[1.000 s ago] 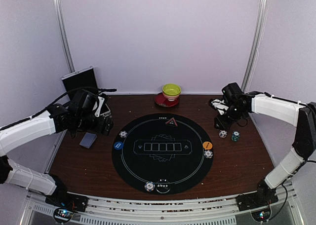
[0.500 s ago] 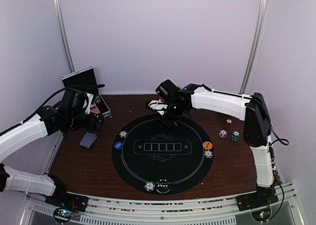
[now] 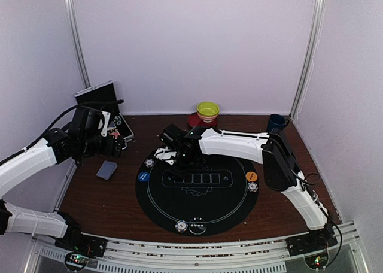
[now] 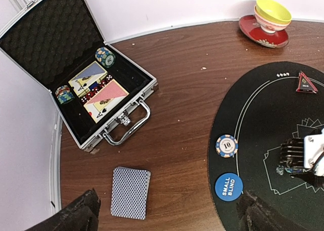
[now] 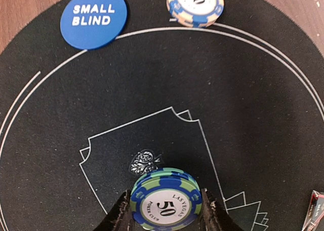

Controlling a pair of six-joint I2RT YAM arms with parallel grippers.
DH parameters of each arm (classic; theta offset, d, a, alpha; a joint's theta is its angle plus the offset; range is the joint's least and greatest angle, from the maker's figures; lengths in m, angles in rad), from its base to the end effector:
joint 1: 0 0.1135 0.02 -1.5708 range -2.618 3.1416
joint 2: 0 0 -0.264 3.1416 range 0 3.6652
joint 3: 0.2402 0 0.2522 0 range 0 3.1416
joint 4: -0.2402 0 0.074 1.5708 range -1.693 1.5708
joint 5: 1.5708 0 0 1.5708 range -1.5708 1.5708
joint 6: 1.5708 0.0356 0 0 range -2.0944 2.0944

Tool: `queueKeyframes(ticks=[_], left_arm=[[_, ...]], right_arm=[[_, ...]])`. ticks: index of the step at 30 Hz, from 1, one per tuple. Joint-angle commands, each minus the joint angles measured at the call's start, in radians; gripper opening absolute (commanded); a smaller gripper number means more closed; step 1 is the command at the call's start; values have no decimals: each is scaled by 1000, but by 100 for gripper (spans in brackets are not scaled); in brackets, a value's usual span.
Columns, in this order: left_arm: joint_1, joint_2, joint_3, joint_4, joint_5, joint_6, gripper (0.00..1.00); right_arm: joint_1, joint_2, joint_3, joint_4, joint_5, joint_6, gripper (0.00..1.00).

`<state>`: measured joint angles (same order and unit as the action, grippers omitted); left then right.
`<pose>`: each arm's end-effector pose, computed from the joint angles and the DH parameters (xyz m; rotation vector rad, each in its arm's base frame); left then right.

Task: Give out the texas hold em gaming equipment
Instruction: Place the poker chips pile in the community card area, then pick up the pile of poker chips from the community card area.

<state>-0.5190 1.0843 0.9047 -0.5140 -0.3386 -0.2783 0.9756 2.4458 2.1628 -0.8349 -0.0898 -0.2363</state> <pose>0.2065 -0.1043 0.2934 0.0895 2.2168 -0.0543 0.2903 0.4344 0.1735 -1.5787 2.2287 0.3417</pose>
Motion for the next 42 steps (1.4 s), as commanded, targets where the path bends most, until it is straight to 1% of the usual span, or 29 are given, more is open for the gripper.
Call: queueKeyframes(ticks=[1, 9, 14, 16, 17, 20, 22, 27, 29, 32, 36, 40, 42], left_arm=[[12, -17, -15, 66, 29, 16, 98], [18, -5, -13, 71, 49, 22, 98], [23, -2, -12, 72, 60, 25, 98], [26, 1, -13, 72, 65, 26, 98], [27, 0, -12, 72, 65, 28, 98], [27, -6, -12, 73, 65, 32, 98], [28, -14, -14, 78, 69, 38, 98], [30, -17, -16, 91, 99, 56, 98], [28, -5, -7, 91, 122, 59, 98], [27, 28, 12, 89, 154, 61, 98], [4, 125, 61, 70, 197, 63, 98], [-88, 286, 171, 11, 239, 72, 98], [-127, 371, 237, -15, 284, 83, 98]], right_arm=[[2, 22, 25, -13, -8, -6, 34], [8, 41, -7, -28, -28, -36, 36], [10, 52, -19, -30, -30, -50, 40], [11, 57, -17, -32, -32, -56, 43], [12, 59, -16, -34, -33, -59, 45], [15, 51, -8, -44, -25, -61, 64], [16, 33, 6, -58, -18, -61, 75], [10, -81, -13, -73, 23, -69, 94], [1, -144, -42, -85, 22, -71, 100], [-25, -258, -117, -107, 30, -72, 100], [-107, -415, -285, -88, 23, -50, 100], [-238, -560, -433, -43, -44, -34, 100], [-302, -623, -499, -23, -56, -41, 100]])
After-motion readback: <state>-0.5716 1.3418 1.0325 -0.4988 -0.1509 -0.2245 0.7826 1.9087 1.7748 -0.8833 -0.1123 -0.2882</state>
